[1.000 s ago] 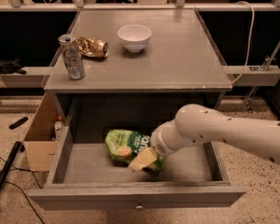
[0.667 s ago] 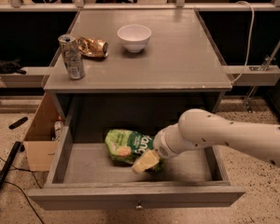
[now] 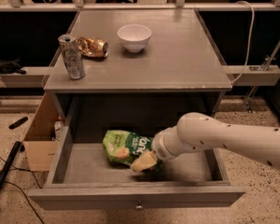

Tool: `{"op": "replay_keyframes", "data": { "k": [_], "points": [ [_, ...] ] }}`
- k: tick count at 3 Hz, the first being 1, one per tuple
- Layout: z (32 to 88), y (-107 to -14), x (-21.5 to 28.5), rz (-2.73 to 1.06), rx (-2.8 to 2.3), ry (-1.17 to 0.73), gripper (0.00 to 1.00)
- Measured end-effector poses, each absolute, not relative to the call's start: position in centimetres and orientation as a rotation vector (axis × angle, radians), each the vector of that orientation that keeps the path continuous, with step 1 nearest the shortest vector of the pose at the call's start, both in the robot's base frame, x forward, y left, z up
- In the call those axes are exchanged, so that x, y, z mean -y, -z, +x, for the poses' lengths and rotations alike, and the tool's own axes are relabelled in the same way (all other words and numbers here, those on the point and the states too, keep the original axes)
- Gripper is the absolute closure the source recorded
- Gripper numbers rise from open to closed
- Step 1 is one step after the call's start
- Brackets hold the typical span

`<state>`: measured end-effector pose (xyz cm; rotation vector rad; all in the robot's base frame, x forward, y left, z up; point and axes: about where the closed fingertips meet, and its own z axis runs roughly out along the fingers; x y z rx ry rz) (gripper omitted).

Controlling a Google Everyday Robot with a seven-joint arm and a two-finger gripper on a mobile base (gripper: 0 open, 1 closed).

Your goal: Pick green rice chip bag from top drawer and place on counter

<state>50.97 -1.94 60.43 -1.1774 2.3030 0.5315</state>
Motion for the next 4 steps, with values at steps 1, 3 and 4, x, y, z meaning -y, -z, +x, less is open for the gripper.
{"op": "replay_keyframes", "data": {
  "k": [1, 3, 4],
  "points": [
    [50.97, -60.43, 1.94, -1.177, -2.303, -0.531, 0.40],
    [50.97, -60.43, 1.93, -1.178, -2.303, -0.532, 0.86],
    [50.97, -60.43, 1.93, -1.178, -2.303, -0.532, 1.00]
  ]
}}
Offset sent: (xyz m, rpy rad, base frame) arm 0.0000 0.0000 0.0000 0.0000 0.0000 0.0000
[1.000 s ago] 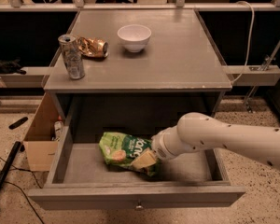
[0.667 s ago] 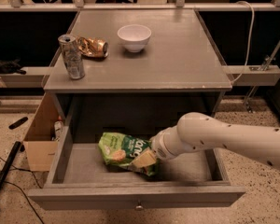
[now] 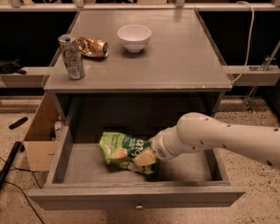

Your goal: Pick green rice chip bag from top drawer and place on counter

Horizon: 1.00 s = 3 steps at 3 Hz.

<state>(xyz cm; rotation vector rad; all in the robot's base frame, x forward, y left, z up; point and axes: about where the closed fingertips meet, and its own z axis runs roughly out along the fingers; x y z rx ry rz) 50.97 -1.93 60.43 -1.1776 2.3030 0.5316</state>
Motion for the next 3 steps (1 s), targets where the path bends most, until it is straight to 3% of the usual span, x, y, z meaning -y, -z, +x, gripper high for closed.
{"op": "replay_keyframes", "data": {
  "k": [2, 3],
  "points": [
    [50.9, -61.5, 2.3, -1.196, -2.289, -0.536, 1.00],
    [51.3, -67.1, 5.1, -1.207, -2.238, -0.510, 1.00]
  ]
}}
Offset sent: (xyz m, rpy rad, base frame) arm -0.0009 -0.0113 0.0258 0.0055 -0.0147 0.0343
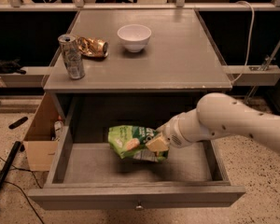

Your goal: Pick green rice chip bag from top drawer and place on counter

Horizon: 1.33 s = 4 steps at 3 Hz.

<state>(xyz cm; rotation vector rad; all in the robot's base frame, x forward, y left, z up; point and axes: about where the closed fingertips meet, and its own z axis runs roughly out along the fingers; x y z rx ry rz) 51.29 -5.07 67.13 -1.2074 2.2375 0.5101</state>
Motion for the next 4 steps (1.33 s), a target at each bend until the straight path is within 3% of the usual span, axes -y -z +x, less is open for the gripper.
{"op": "replay_keyframes", "data": {
  "k": [3, 4],
  "points": [
    [49.2, -82.3, 13.1, -1.228, -2.135, -0.487, 1.00],
    [49.3, -82.2, 13.0, -1.227, -2.135, -0.486, 1.00]
  ]
}}
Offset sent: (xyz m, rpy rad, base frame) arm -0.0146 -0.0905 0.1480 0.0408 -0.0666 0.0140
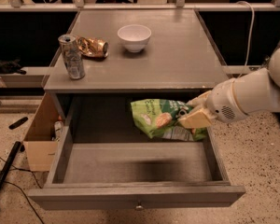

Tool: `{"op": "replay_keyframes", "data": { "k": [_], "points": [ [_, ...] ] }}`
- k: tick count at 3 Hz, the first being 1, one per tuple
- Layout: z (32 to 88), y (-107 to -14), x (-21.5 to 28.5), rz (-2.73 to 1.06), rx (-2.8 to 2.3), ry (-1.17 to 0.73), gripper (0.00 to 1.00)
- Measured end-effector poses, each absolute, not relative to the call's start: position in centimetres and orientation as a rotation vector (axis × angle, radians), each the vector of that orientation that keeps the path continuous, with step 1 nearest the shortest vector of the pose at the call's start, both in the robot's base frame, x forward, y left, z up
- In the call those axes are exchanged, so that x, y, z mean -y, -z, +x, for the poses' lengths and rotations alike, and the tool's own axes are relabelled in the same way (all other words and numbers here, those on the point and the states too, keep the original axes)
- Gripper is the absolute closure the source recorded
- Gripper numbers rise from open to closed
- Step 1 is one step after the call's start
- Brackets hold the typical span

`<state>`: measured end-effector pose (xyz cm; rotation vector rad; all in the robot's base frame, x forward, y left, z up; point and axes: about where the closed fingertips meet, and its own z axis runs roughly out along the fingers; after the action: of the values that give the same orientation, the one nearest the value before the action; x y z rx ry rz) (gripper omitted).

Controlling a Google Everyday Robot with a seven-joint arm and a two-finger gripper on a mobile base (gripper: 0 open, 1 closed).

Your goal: Pick green rice chip bag from top drawer and place on counter

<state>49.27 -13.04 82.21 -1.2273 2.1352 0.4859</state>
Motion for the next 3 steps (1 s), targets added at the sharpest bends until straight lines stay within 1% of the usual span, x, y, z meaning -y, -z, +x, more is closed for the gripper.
{"op": "replay_keyframes", "data": {
  "k": [1, 2, 3],
  "points": [
    [49.7, -83.2, 12.7, -1.238, -2.105, -0.467, 1.00],
    [51.3, -87.0, 12.5, -1.254, -2.044, -0.429, 1.00],
    [55.0, -93.1, 13.1, -1.219, -1.975, -0.385, 1.00]
  ]
}}
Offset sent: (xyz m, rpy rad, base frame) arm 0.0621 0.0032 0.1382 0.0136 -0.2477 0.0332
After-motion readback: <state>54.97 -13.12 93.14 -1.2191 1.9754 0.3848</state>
